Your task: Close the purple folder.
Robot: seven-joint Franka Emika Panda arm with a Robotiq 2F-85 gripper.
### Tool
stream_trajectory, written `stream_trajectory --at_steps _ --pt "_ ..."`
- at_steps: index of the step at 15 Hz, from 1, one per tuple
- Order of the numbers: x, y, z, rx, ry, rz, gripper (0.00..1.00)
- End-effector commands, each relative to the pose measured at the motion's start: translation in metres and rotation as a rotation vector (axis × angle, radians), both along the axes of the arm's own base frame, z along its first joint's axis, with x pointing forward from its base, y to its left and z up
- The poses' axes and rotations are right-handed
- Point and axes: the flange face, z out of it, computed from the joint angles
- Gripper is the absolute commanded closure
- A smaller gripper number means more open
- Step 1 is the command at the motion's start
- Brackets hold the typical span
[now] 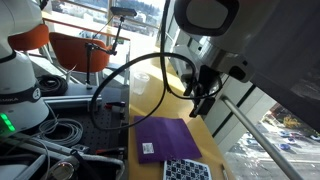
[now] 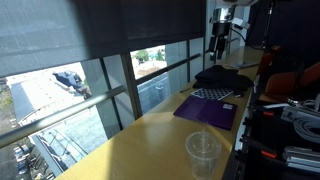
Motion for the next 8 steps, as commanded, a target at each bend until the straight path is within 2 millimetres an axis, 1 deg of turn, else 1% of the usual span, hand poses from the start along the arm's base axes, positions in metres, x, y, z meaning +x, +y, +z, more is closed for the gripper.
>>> stream_trajectory --at_steps 1,8 --pt "0.002 -0.001 0.022 0.030 0.001 -0.009 0.00" --pt "0.014 -0.013 0.038 0.026 0.030 -0.028 0.00"
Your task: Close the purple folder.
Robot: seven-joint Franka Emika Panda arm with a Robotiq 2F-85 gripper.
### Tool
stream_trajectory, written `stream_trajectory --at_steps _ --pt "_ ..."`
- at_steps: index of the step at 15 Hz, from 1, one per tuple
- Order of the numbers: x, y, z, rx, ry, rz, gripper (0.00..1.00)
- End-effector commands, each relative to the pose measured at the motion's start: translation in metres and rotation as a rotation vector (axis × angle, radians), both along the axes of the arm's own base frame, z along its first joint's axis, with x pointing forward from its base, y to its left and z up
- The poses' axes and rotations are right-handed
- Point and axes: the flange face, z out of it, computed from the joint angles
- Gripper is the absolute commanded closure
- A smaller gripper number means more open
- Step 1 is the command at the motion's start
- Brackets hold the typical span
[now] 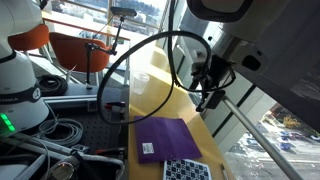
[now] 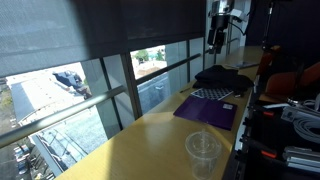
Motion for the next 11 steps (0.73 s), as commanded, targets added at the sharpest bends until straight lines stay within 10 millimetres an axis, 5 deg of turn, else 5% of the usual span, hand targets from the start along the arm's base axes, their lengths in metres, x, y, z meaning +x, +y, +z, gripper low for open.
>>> stream_trajectory --at_steps 1,11 --pt "0.0053 -0.0096 0.0097 0.007 0.012 -0.025 0.00" --pt "0.0021 -0.0038 0.0022 0.001 0.006 -0.008 0.00"
